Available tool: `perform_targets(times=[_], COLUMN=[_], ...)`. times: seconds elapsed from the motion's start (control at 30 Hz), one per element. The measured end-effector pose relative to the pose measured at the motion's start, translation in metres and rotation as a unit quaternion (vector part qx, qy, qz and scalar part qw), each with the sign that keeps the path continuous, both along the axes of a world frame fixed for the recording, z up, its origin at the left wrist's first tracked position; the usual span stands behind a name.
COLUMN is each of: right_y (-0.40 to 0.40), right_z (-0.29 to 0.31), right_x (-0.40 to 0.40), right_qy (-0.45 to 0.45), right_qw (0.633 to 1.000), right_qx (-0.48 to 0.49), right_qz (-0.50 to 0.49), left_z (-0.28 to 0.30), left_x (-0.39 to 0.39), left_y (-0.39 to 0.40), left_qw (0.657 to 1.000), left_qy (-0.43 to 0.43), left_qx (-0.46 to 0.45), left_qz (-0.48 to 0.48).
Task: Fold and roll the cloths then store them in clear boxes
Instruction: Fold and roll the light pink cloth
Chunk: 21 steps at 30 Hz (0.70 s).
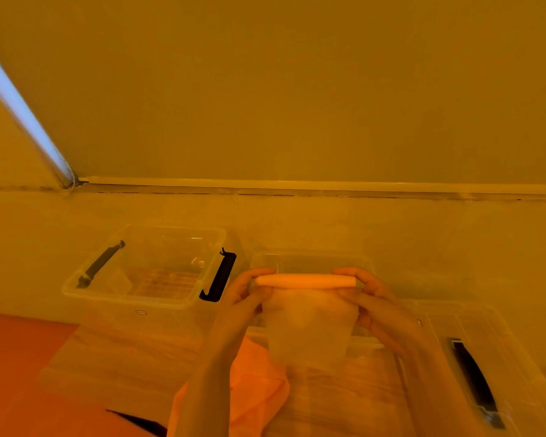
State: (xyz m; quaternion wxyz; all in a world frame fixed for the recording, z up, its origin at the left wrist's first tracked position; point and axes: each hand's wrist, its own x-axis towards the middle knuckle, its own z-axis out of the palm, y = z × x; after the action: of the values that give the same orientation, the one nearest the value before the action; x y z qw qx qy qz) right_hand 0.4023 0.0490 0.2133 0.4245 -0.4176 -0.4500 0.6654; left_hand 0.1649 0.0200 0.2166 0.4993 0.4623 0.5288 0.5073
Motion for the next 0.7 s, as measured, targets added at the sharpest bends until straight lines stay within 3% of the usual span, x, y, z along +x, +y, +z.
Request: perform_targets(times=[0.2,0.37,0.53,0.7], right_y=[0.0022,0.0043,0.0032,0.0034], right_z=[-0.0031,-0.0079,-0.0061,-0.0055], right_x=[-0.0063,-0.0008,0.0013,-0.0007], right_qy=[-0.042,-0.026,-0.003,-0.012], right_qw=[0.998,0.999,1.0,1.0], right_qx=[0.031,0.014,0.014,0.01], right_qz=[-0.041,-0.012,-0.009,-0.01], left_z=[0.003,-0.0004,0.0006,0.0024], left_x=[0.0063,0.0016,0.0022,0.0029], left_y=[0.0029,0.0038,0.0019,0.0011], left_qw=[0.996,0.999,0.998,1.0], left_qy=[0.074,0.05,0.058,0.012], left_qx=[0.035,0.001,0.016,0.016], left_qz=[0.039,0.021,0.001,0.0])
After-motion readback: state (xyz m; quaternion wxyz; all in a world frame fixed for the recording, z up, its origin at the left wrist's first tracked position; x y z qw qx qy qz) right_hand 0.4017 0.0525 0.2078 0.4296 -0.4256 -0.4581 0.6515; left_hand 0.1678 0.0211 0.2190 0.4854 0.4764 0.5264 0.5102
